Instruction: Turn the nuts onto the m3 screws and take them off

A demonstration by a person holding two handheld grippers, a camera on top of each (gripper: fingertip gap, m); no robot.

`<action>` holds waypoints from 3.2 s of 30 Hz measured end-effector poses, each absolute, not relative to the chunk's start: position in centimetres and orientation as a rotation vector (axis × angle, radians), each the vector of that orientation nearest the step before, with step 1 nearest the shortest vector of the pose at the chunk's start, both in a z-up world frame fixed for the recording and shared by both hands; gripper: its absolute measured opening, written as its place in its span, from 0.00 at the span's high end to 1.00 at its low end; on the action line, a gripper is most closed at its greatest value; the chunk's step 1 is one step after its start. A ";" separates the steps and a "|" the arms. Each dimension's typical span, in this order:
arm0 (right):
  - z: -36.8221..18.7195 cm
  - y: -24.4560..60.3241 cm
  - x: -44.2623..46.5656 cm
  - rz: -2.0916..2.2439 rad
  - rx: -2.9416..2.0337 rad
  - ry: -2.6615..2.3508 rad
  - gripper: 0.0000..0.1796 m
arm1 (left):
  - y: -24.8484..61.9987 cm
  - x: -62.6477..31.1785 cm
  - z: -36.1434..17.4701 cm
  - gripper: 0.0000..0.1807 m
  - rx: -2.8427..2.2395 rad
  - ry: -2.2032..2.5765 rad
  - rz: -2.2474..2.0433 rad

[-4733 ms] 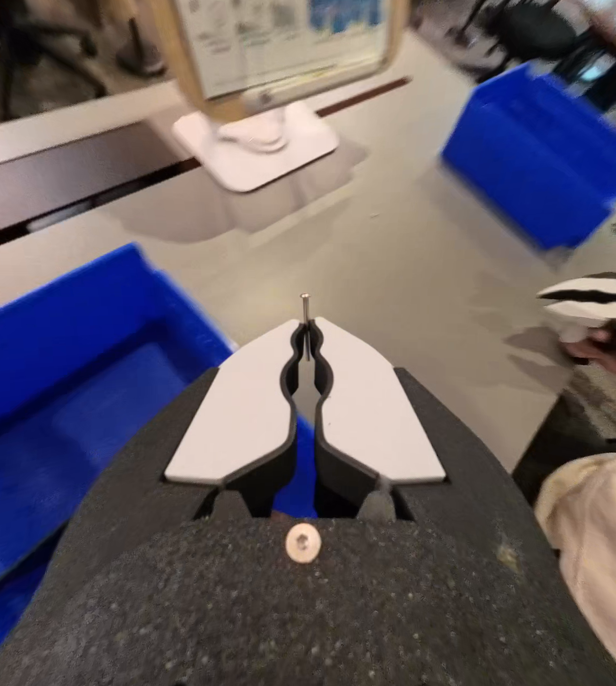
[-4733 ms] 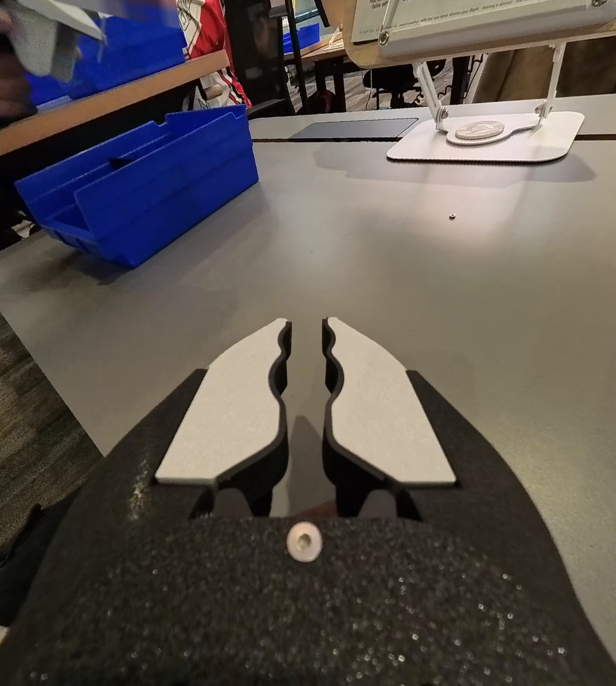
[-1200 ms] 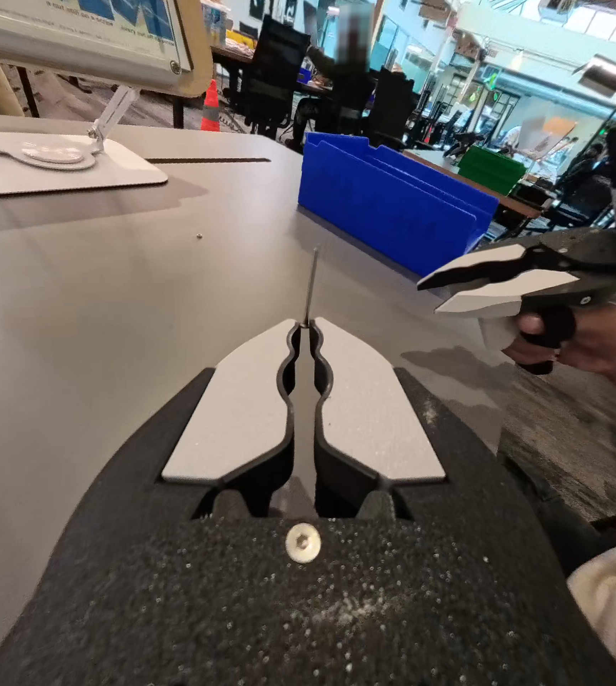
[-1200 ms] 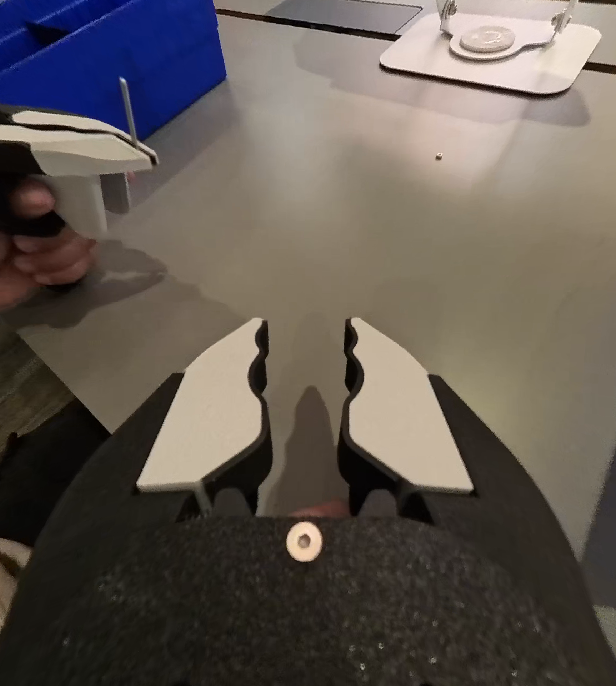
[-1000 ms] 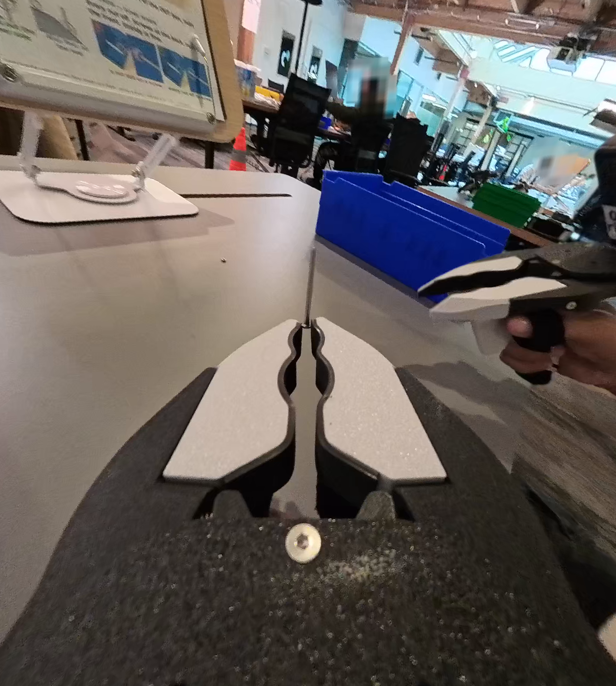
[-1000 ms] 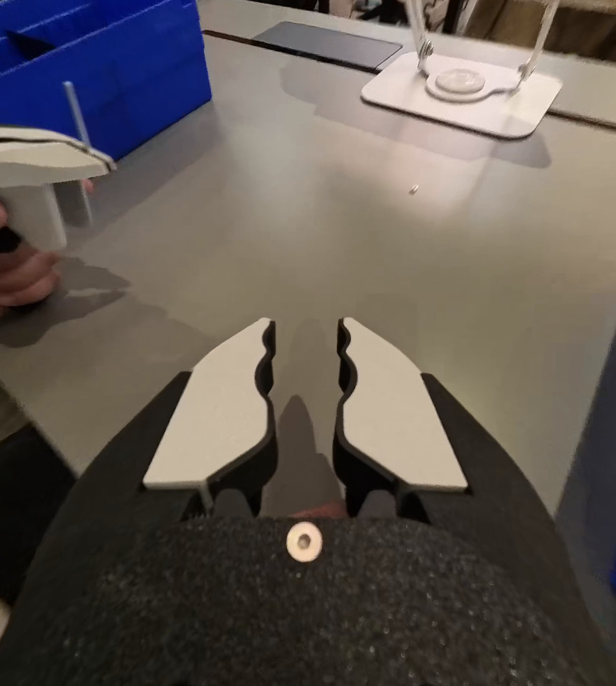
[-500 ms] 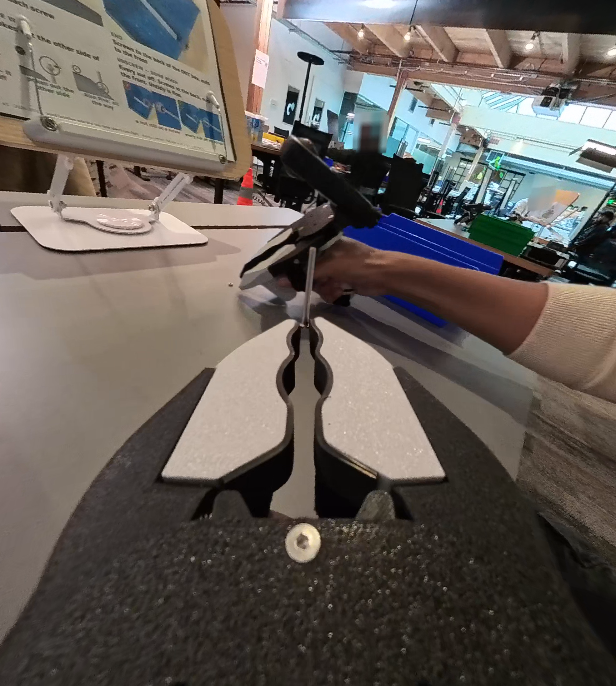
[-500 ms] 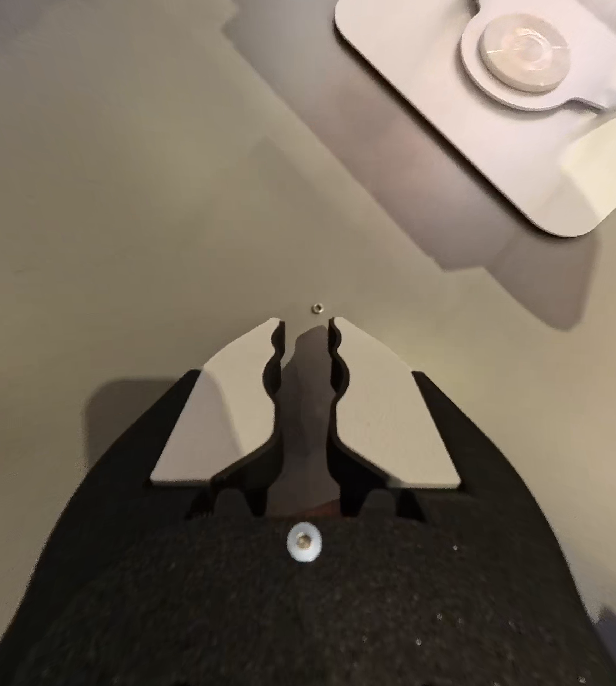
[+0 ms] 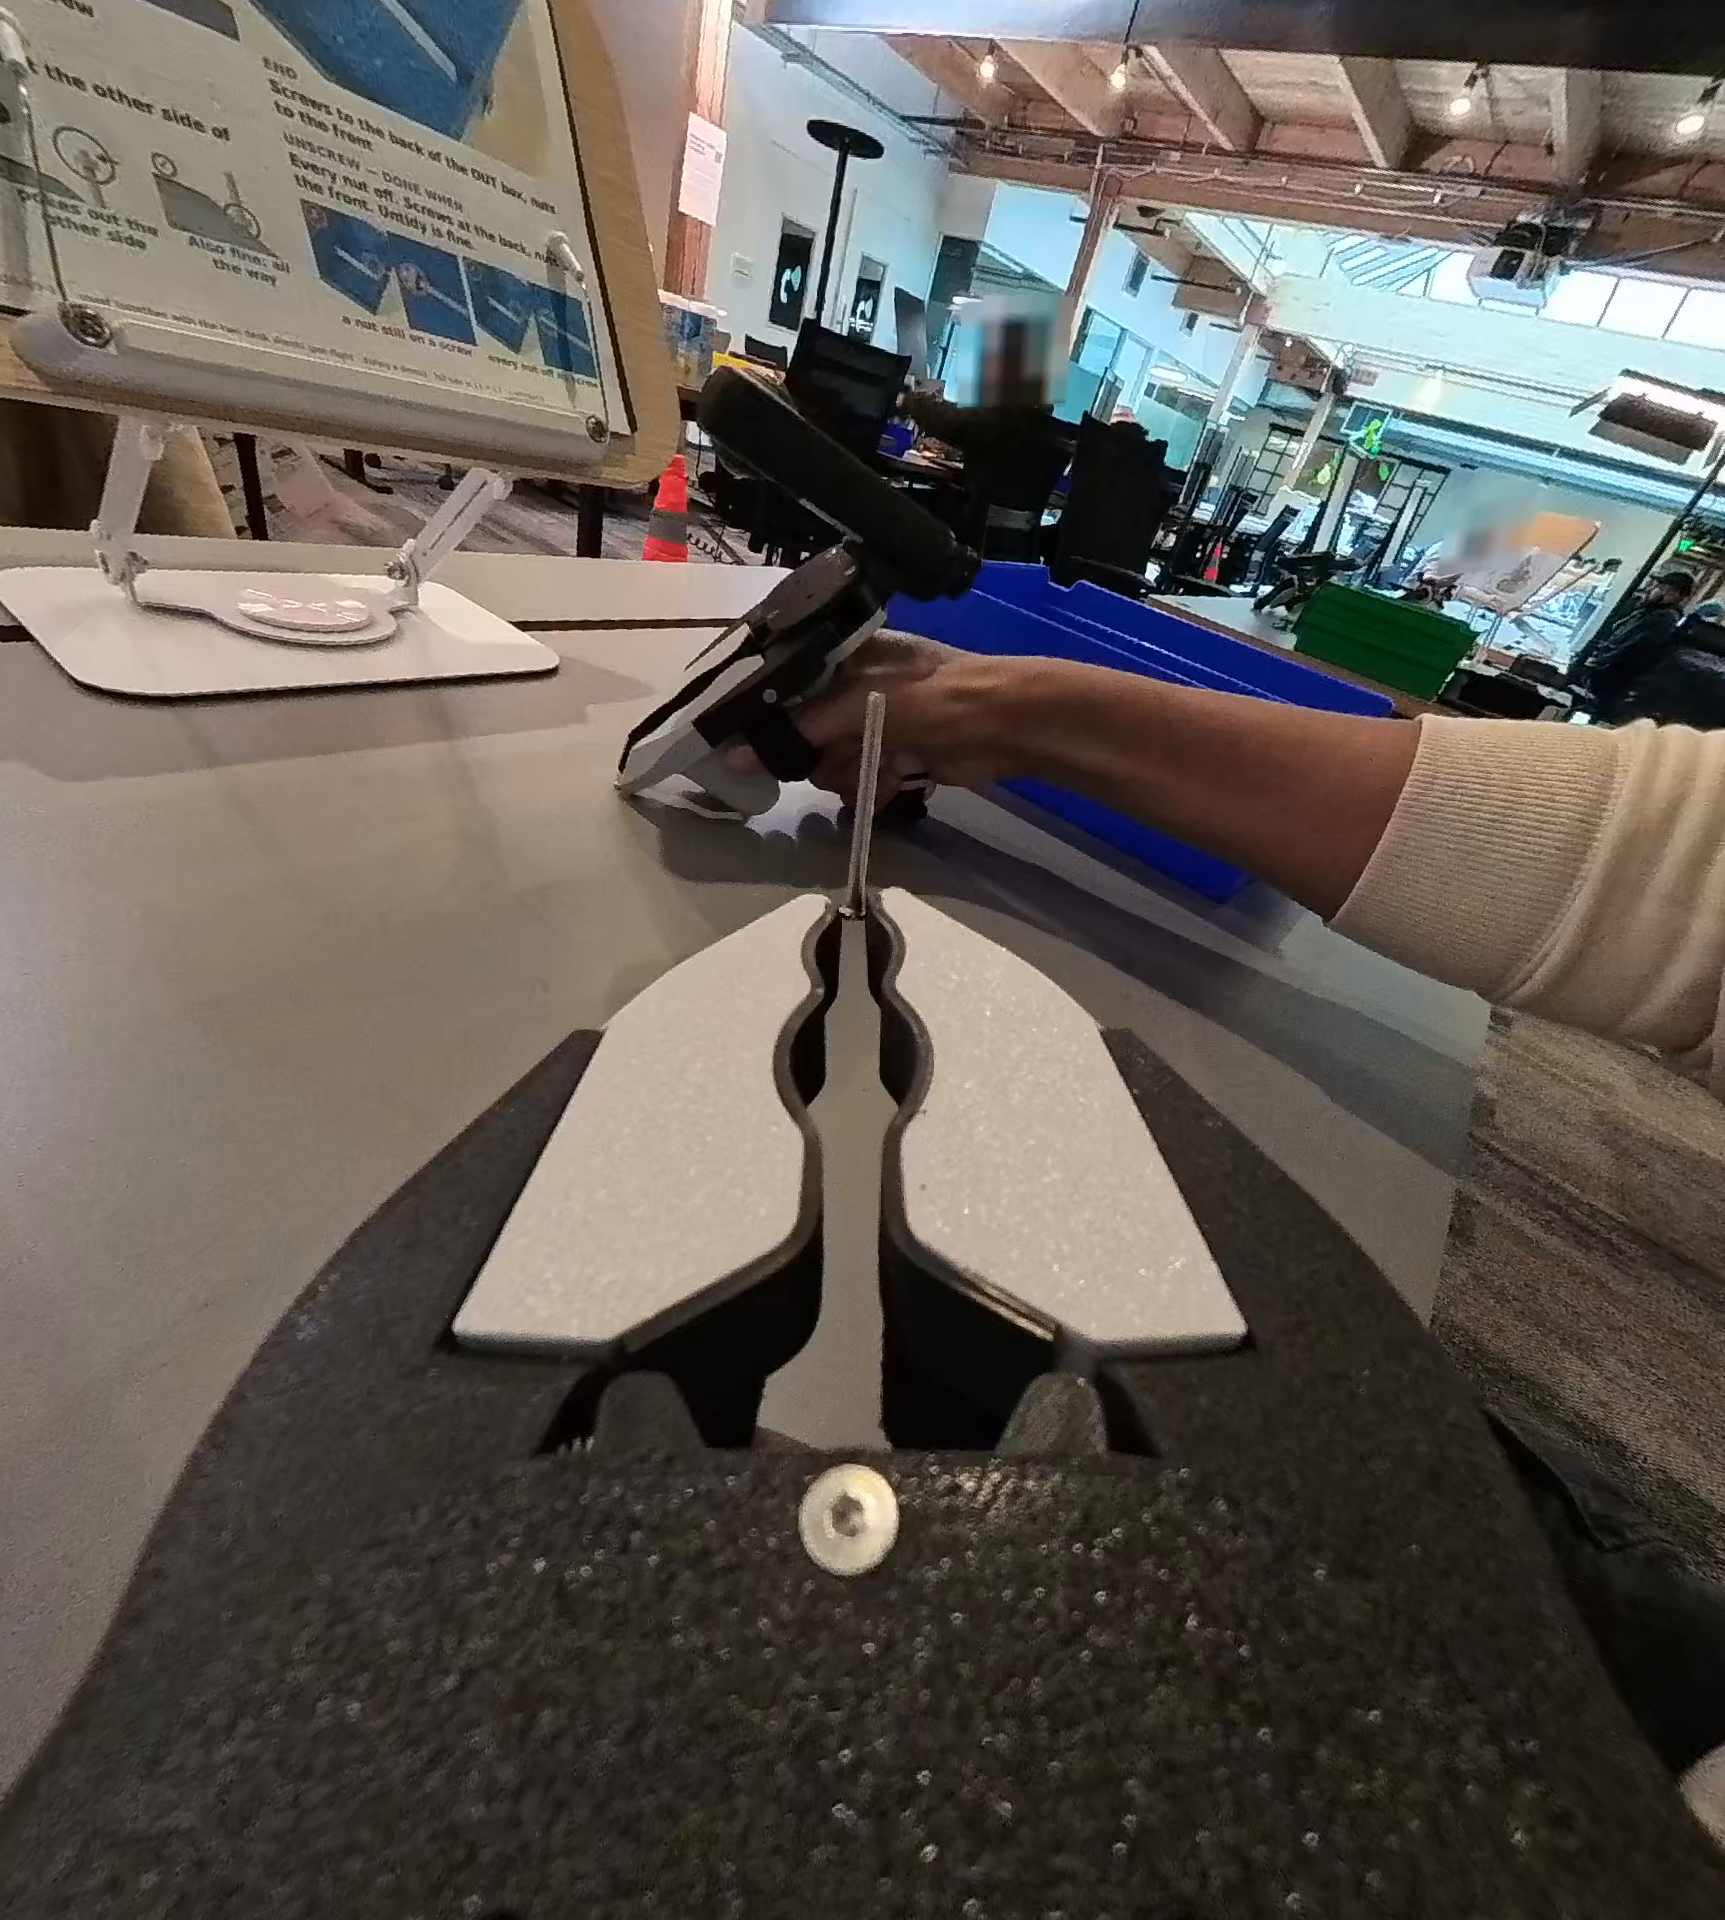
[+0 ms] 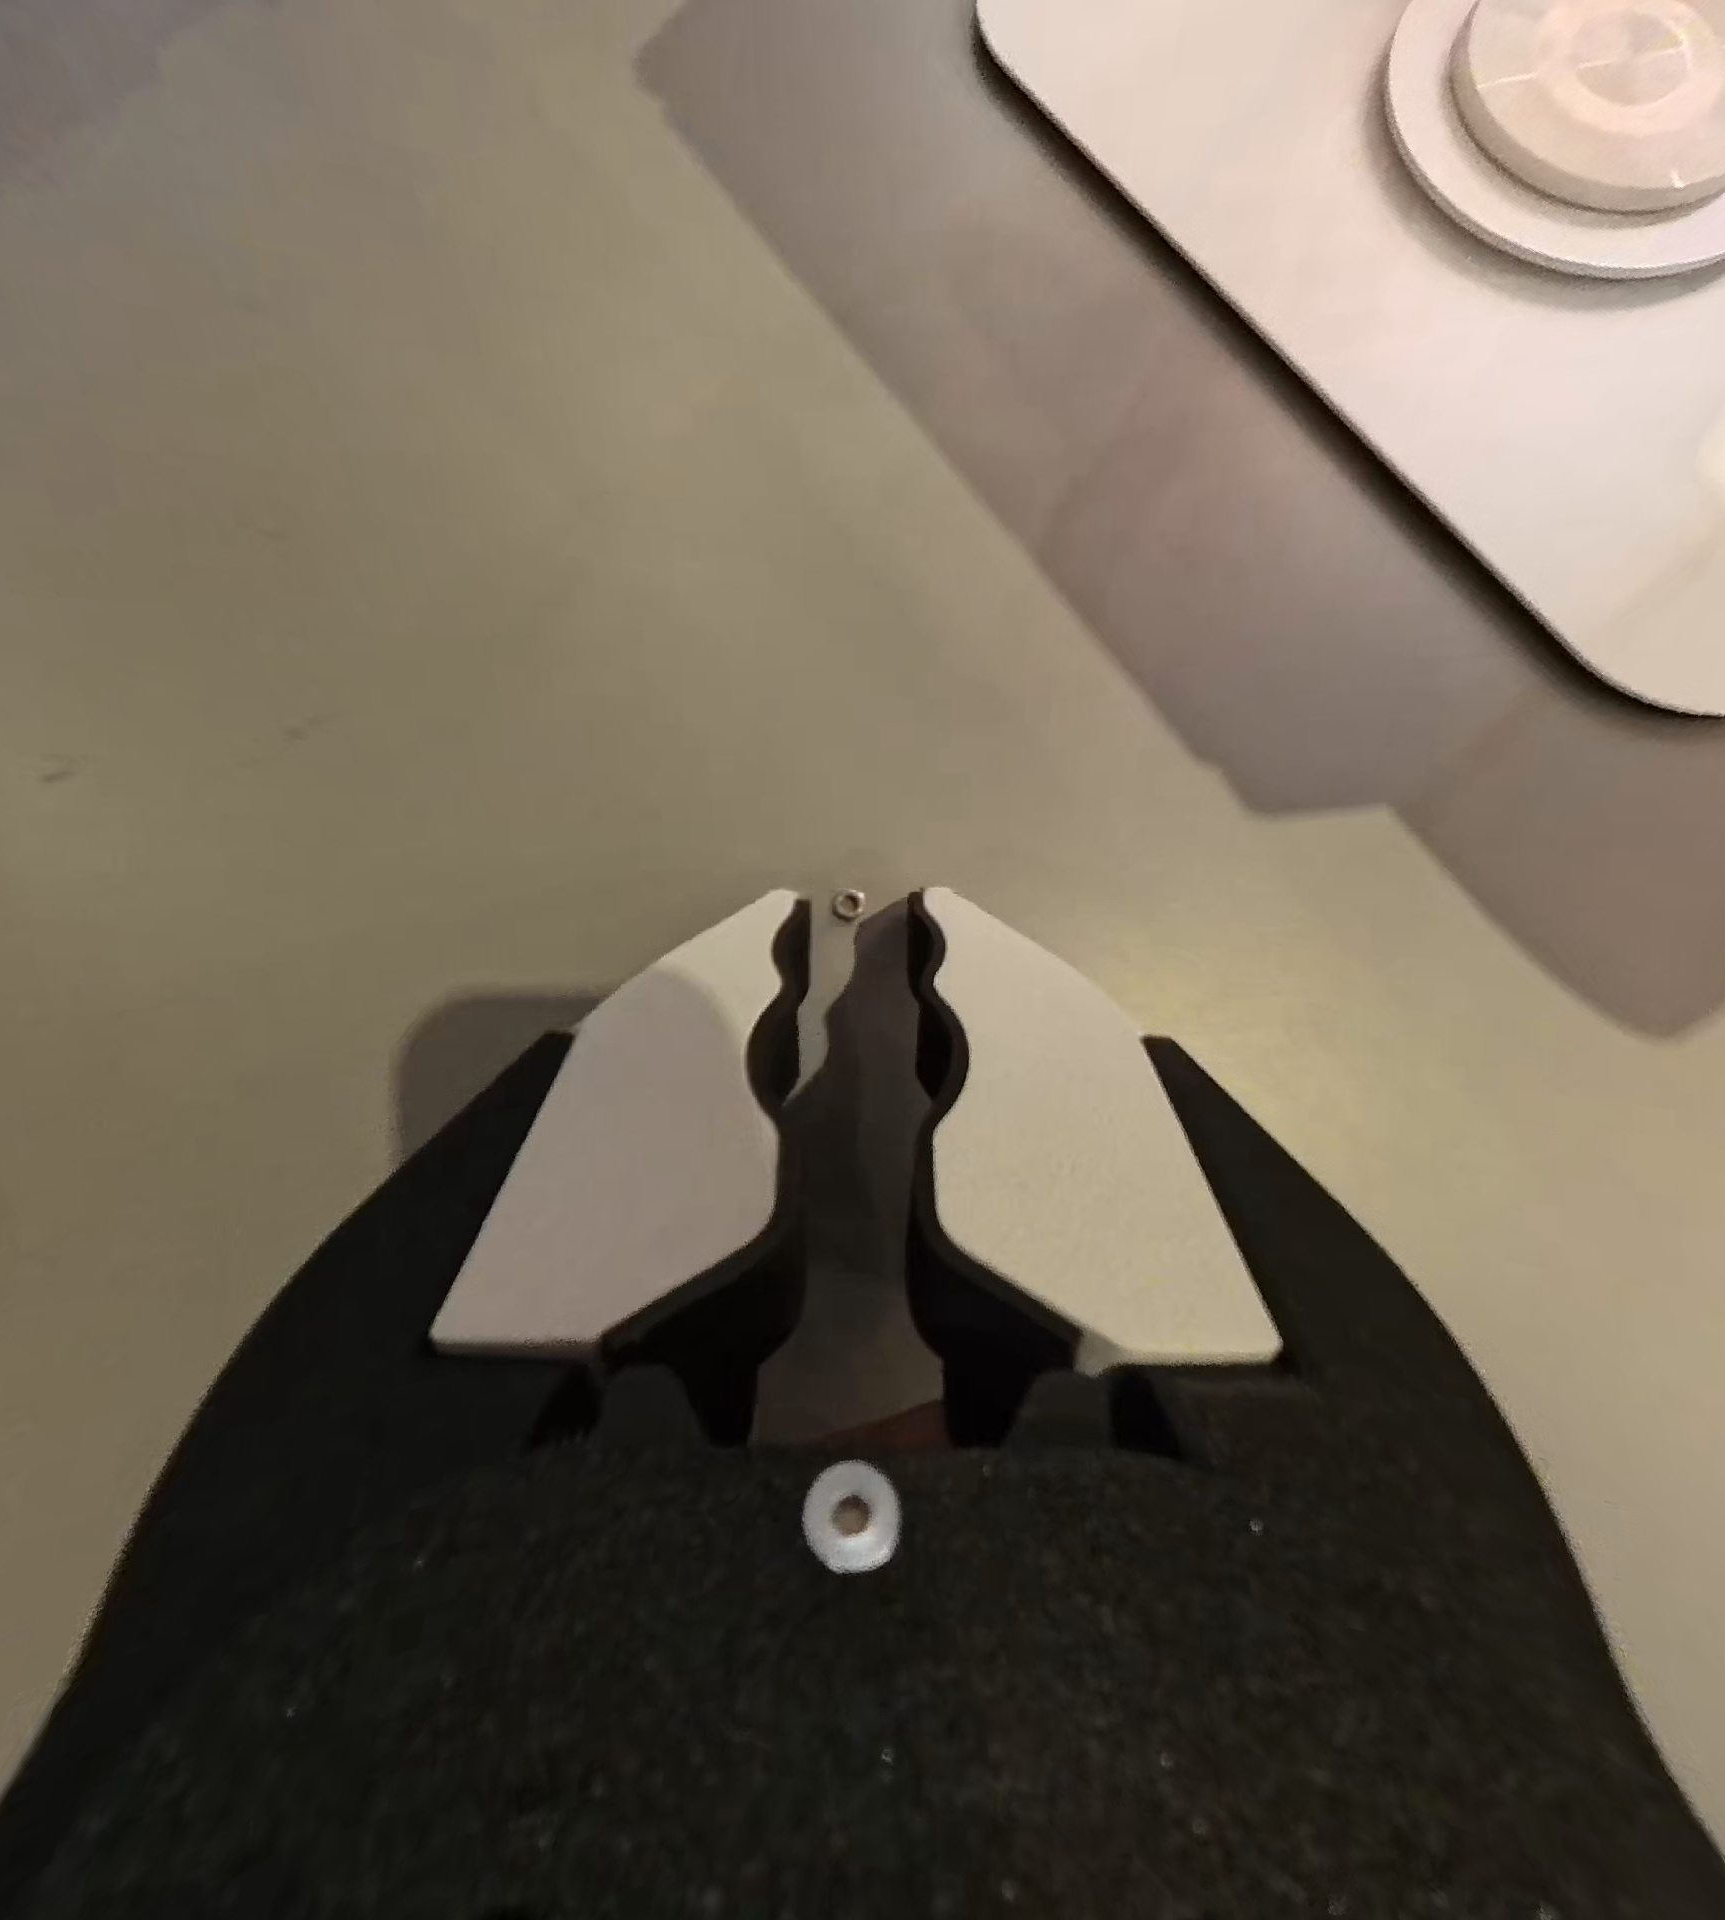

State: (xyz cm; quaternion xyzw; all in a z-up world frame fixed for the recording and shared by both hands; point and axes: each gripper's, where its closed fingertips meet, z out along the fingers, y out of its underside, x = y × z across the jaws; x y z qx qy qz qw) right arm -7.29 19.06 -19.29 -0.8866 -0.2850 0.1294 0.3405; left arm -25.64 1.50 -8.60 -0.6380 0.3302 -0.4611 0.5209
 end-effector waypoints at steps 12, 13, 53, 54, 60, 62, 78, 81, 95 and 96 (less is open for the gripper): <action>-19.3 19.1 -7.5 0.352 -2.298 -0.784 0.97 | 1.4 -25.5 -8.7 0.98 -1.535 0.808 -1.119; -19.3 19.0 -7.5 0.347 -2.297 -0.787 0.97 | 1.3 -25.4 -8.8 0.98 -1.537 0.810 -1.119; -6.9 -5.9 -14.9 0.369 -1.646 -0.568 0.97 | -0.9 -23.8 -8.9 0.98 -1.519 1.076 -1.236; -5.9 -5.6 -15.5 0.410 -1.632 -0.638 0.97 | -1.3 -23.5 -8.7 0.98 -1.503 1.129 -1.236; -3.2 -4.4 -18.8 0.603 -1.623 -1.031 0.97 | -3.1 -21.2 -8.4 0.98 -1.437 1.375 -1.184; -3.1 -4.3 -19.5 0.601 -1.628 -1.120 0.97 | -3.3 -20.7 -8.6 0.98 -1.436 1.404 -1.174; -4.6 -3.9 -20.1 0.529 -1.697 -1.266 0.97 | -3.8 -20.1 -8.4 0.98 -1.399 1.454 -1.171; -4.3 -4.0 -20.1 0.531 -1.692 -1.278 0.97 | -3.7 -20.2 -8.4 0.98 -1.403 1.444 -1.181; -4.7 -3.6 -20.3 0.547 -1.719 -1.309 0.97 | -3.7 -20.3 -8.3 0.98 -1.385 1.454 -1.169; -4.7 -3.6 -20.3 0.561 -1.722 -1.310 0.97 | -3.7 -20.3 -8.4 0.98 -1.385 1.453 -1.160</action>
